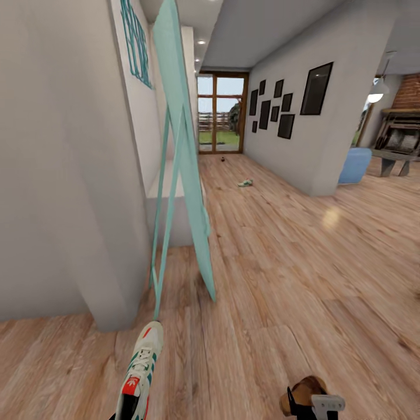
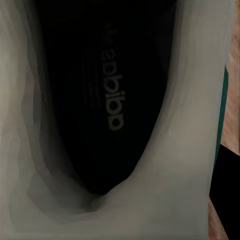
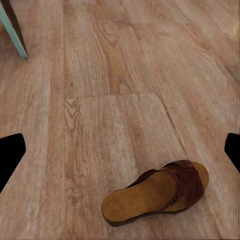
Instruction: Pick up the two gym shoes and the two sandals from the corridor floor and place them onto the hallstand (shoe rack) in the corridor, making sure they are on the rack and not on the floor. Arrange them so the two gym shoes are next to each other and the two sandals are next to each other.
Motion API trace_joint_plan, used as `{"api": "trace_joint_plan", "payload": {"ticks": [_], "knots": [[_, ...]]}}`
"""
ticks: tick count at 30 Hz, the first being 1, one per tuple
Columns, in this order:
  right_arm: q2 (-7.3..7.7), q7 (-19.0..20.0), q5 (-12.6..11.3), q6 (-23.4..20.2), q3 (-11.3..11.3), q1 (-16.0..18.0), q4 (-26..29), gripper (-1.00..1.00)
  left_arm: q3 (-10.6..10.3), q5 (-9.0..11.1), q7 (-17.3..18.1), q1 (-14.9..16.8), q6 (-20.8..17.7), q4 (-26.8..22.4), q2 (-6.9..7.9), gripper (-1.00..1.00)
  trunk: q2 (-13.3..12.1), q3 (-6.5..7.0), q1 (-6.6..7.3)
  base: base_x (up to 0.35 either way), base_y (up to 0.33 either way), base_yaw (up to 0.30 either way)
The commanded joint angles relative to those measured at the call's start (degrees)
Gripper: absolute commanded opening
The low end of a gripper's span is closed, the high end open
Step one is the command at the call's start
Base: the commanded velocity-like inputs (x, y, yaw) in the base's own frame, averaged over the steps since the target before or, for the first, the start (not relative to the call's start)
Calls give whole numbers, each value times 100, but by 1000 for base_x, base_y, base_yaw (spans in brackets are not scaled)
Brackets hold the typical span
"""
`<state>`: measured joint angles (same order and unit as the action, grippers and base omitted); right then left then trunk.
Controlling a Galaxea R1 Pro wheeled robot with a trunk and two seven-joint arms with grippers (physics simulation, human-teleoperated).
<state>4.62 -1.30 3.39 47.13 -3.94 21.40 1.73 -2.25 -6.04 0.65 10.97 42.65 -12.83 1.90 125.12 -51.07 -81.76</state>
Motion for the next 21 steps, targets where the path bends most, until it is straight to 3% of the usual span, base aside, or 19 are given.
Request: {"api": "trace_joint_plan", "payload": {"ticks": [1,21], "knots": [[0,-10,39,16,-36,5,-6,100,-21,-11,-12,2,15,0,3,-100,2,-8,0,118,26,-271],[0,-10,39,16,-36,5,0,100,-21,-11,-10,2,19,0,3,-100,2,-59,0,10,2,-271]]}}
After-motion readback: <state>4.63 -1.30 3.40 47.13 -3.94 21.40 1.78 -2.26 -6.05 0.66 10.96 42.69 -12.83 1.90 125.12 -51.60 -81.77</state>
